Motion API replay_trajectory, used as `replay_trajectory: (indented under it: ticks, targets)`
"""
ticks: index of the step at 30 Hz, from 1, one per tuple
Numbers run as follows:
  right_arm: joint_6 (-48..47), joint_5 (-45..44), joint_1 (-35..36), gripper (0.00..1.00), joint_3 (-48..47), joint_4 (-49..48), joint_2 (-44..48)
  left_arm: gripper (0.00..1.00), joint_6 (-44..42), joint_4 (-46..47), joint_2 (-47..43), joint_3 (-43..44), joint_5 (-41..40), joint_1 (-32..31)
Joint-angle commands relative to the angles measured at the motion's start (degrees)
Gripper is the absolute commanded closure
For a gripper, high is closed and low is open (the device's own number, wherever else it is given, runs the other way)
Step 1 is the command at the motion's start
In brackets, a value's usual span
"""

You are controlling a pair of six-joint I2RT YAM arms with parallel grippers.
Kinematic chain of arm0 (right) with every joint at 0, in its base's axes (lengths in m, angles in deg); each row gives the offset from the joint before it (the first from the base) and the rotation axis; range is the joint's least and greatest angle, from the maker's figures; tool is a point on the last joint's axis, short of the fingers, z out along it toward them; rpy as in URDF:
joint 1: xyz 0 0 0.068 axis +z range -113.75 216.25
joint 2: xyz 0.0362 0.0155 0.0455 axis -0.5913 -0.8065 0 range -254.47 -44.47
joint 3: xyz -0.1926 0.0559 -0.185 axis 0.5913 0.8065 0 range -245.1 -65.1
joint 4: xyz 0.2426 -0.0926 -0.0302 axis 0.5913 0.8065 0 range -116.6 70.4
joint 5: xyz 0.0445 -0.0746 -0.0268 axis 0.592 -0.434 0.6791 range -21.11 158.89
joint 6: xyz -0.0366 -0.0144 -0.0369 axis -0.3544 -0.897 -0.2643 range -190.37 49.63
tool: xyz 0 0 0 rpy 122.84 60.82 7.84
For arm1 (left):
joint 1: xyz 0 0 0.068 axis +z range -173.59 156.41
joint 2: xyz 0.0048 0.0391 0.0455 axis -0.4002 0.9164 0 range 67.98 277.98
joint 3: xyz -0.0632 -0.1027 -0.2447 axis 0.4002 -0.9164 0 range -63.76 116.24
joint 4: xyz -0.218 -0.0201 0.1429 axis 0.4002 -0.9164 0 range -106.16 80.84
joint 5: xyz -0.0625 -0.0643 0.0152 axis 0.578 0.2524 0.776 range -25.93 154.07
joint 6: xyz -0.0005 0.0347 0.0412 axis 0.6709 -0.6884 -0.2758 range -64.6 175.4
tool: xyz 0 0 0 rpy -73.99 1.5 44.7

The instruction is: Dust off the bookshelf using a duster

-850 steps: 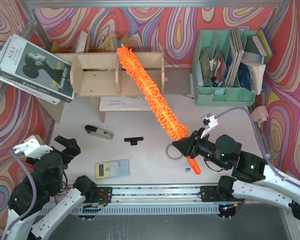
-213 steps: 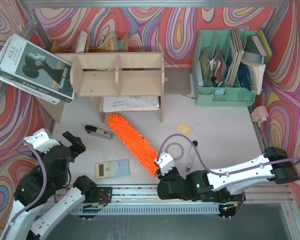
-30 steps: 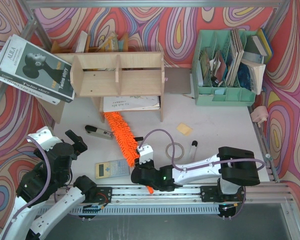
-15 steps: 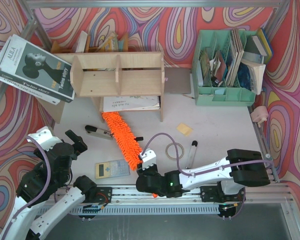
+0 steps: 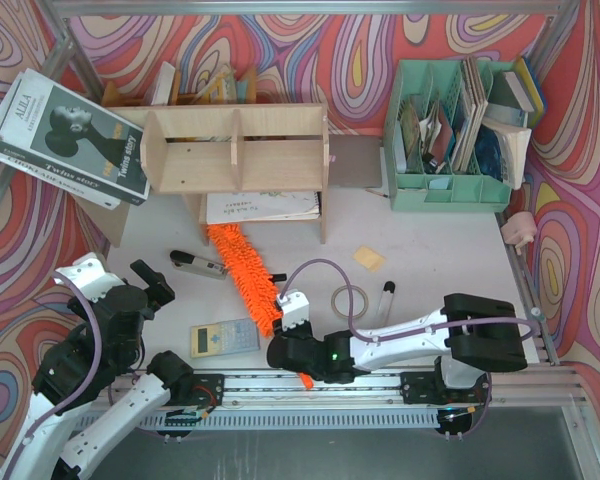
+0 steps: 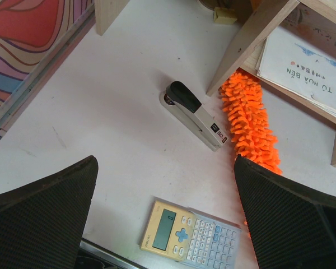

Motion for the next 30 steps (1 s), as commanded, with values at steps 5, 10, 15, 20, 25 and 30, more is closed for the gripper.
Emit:
replay_trajectory:
  ticks: [5, 10, 15, 20, 25, 30]
  targets:
    - [0.0, -1.2, 0.3, 1.00, -1.4, -1.5, 2.5, 0.02, -0.6, 0.1, -0.8, -0.1, -0.4, -0.2]
    - [-2.5, -7.6, 2.8, 1.00, 2.9, -7.5, 9.1, 0.02, -0.6, 0.3, -0.9, 0.0, -0.4, -0.2]
    - [3.4, -12.0, 3.3, 1.00, 5.2, -3.9, 11.3, 0.02, -0.8, 0.3, -0.5, -0.1, -0.4, -0.2]
    - [15.4, -18.1, 3.3, 1.00, 6.3, 6.7, 14.6, 0.02, -0.7, 0.3, -0.4, -0.1, -0.4, -0.2]
    - [26.1, -21.2, 3.3, 1.00, 7.6, 16.2, 17.5, 0.02, -0.7, 0.1, 0.0, 0.0, -0.5, -0.2]
    - [18.3, -18.5, 3.3, 1.00, 7.5, 9.9, 16.8, 0.02, -0.6, -0.1, 0.0, 0.1, -0.5, -0.2]
